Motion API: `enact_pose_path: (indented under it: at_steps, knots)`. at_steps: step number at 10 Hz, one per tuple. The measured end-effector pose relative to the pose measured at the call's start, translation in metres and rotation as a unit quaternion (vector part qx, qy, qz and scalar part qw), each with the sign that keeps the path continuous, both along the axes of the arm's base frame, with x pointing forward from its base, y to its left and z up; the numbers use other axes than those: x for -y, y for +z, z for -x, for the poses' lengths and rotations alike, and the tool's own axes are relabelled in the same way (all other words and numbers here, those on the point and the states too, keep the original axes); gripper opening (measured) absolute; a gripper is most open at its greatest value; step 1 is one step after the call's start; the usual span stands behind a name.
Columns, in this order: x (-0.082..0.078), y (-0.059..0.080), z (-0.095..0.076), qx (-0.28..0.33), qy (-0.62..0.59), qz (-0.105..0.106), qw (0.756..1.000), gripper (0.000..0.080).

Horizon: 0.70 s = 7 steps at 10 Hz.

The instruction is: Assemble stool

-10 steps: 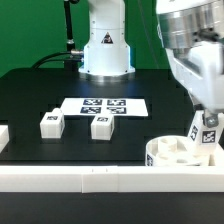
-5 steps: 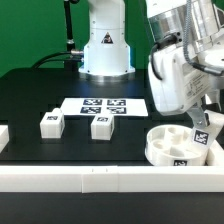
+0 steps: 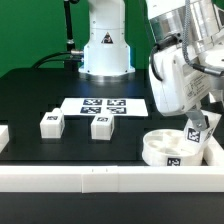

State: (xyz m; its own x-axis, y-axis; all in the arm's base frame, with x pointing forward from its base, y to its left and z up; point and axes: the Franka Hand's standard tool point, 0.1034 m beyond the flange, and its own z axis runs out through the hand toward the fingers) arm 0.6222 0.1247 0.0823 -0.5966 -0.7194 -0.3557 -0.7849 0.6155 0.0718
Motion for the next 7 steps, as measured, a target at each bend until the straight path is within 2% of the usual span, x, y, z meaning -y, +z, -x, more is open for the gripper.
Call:
enact_pose_path:
  at_steps: [1, 3, 4, 5, 7]
  knots:
    - [0.004, 0.01, 0.0, 0.012, 0.024, 0.003, 1.0, 0.0621]
    - [0.019, 0.036, 0.01, 0.023, 0.046, 0.006, 0.999, 0.0647]
    - [0.032, 0.043, 0.011, 0.031, 0.056, 0.011, 0.998, 0.0647]
    - [0.045, 0.046, 0.013, 0.032, 0.05, 0.015, 0.998, 0.0648]
    - [0.043, 0.044, 0.014, 0.03, 0.052, 0.015, 0.998, 0.0648]
